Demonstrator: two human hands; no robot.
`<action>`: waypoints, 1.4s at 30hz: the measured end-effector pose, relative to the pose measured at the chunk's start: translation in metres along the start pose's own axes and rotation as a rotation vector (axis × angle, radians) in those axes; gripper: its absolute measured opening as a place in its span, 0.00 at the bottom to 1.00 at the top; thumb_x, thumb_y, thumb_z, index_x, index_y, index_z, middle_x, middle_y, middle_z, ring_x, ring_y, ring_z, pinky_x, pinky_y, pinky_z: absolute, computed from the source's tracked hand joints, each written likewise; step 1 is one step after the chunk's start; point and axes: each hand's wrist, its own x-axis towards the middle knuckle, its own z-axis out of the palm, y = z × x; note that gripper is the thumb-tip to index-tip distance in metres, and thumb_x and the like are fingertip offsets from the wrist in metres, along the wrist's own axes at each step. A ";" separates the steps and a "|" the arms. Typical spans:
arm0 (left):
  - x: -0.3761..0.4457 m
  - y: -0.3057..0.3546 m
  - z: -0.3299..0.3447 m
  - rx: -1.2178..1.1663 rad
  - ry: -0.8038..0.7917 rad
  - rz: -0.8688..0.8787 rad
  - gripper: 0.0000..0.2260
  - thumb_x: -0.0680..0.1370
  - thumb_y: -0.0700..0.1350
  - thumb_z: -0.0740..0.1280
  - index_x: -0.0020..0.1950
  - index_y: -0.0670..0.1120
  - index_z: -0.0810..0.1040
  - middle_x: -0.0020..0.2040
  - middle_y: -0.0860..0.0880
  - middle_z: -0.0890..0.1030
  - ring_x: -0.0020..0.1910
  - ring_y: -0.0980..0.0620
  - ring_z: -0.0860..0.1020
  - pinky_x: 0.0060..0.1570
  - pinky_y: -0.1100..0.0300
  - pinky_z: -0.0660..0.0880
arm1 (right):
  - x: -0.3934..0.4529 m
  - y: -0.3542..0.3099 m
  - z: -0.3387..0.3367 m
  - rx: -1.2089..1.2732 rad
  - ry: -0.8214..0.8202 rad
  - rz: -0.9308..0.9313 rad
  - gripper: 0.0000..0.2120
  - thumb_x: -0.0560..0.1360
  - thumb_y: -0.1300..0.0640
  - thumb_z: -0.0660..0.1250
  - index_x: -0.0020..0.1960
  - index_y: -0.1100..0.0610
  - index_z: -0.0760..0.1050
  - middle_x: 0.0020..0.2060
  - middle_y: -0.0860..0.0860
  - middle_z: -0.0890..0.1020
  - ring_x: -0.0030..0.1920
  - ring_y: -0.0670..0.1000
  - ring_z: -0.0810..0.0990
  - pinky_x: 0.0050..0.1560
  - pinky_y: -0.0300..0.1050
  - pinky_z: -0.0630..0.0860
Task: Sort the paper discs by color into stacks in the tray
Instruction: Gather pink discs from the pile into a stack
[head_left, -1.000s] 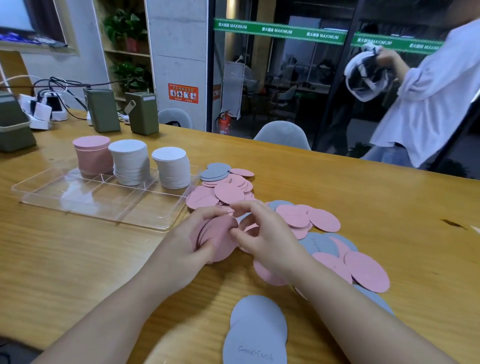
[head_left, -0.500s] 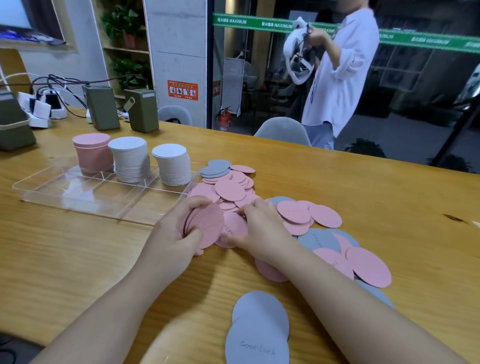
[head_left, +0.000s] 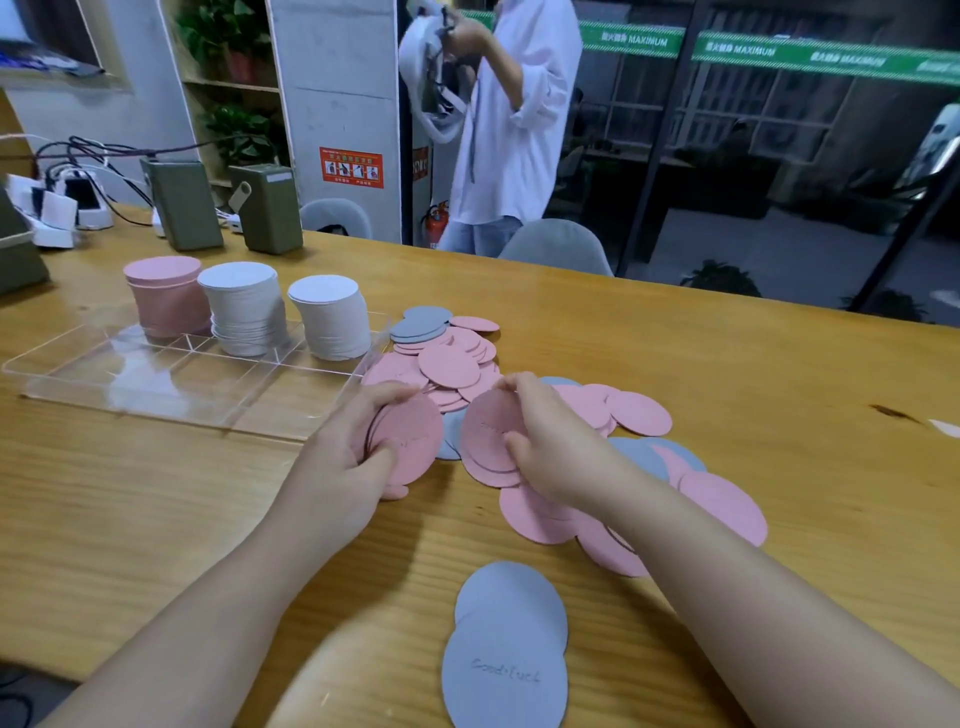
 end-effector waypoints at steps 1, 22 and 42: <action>0.000 -0.001 0.000 -0.013 -0.004 -0.002 0.28 0.73 0.32 0.59 0.49 0.68 0.77 0.51 0.72 0.73 0.55 0.59 0.75 0.39 0.53 0.82 | -0.002 0.000 0.000 0.044 0.004 -0.036 0.20 0.76 0.68 0.55 0.66 0.56 0.63 0.60 0.53 0.70 0.58 0.49 0.69 0.45 0.34 0.61; -0.009 0.002 0.010 -0.023 -0.214 0.052 0.23 0.72 0.39 0.65 0.54 0.68 0.76 0.56 0.68 0.76 0.55 0.61 0.76 0.38 0.57 0.81 | -0.022 0.013 -0.018 0.098 0.105 -0.044 0.11 0.73 0.54 0.70 0.54 0.50 0.75 0.50 0.42 0.77 0.45 0.43 0.75 0.43 0.29 0.68; 0.030 0.016 0.066 -0.026 -0.205 0.006 0.28 0.72 0.27 0.58 0.47 0.64 0.75 0.54 0.61 0.75 0.53 0.51 0.77 0.31 0.56 0.79 | -0.053 0.028 -0.012 -0.490 0.122 -0.282 0.15 0.73 0.48 0.63 0.32 0.54 0.65 0.24 0.48 0.70 0.28 0.53 0.68 0.25 0.45 0.61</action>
